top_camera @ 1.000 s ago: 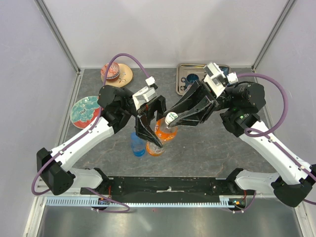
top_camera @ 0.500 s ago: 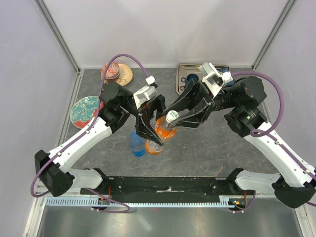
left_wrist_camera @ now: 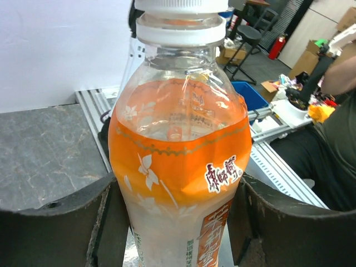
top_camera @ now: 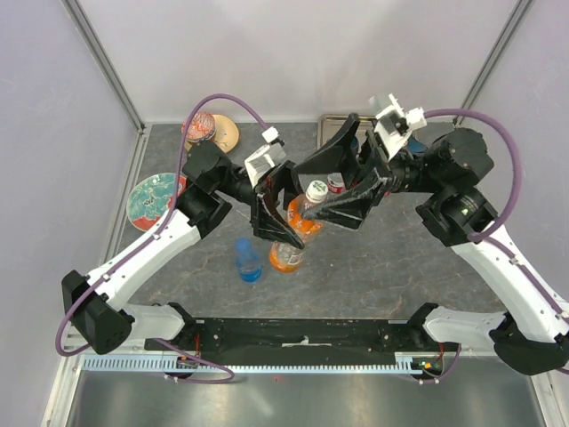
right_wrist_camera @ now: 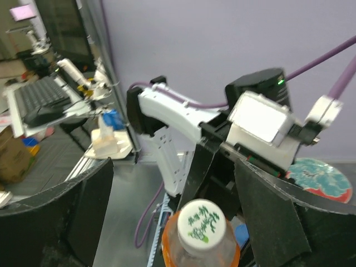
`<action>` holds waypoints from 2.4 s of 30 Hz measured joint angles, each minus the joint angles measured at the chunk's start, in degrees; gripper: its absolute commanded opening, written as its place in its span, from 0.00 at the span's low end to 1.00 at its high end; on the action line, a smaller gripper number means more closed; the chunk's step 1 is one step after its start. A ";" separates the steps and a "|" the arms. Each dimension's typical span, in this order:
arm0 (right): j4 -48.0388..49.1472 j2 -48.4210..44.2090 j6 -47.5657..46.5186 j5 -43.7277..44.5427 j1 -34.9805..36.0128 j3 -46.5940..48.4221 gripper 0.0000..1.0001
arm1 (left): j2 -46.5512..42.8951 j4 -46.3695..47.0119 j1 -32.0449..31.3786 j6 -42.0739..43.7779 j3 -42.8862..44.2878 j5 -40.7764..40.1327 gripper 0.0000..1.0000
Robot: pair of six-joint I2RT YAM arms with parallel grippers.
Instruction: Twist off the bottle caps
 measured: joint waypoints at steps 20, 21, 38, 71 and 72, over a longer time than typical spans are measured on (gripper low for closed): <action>-24.28 0.92 -0.42 55.08 -0.04 8.31 0.85 | -6.64 -23.91 -11.02 27.08 0.11 -60.78 0.57; -25.03 1.03 -0.22 56.54 0.09 8.31 0.85 | -6.62 -24.20 -11.98 27.91 -0.11 -65.07 0.57; -27.65 4.42 0.61 66.77 1.97 8.70 0.75 | -0.85 -29.53 -20.37 36.22 0.46 -100.39 0.57; -29.94 5.55 -0.07 68.61 4.70 7.78 0.59 | -0.85 -30.03 -20.39 37.27 1.25 -103.47 0.57; -30.03 5.55 -0.07 68.61 4.68 7.78 0.57 | -0.85 -30.03 -20.39 37.27 1.25 -103.49 0.57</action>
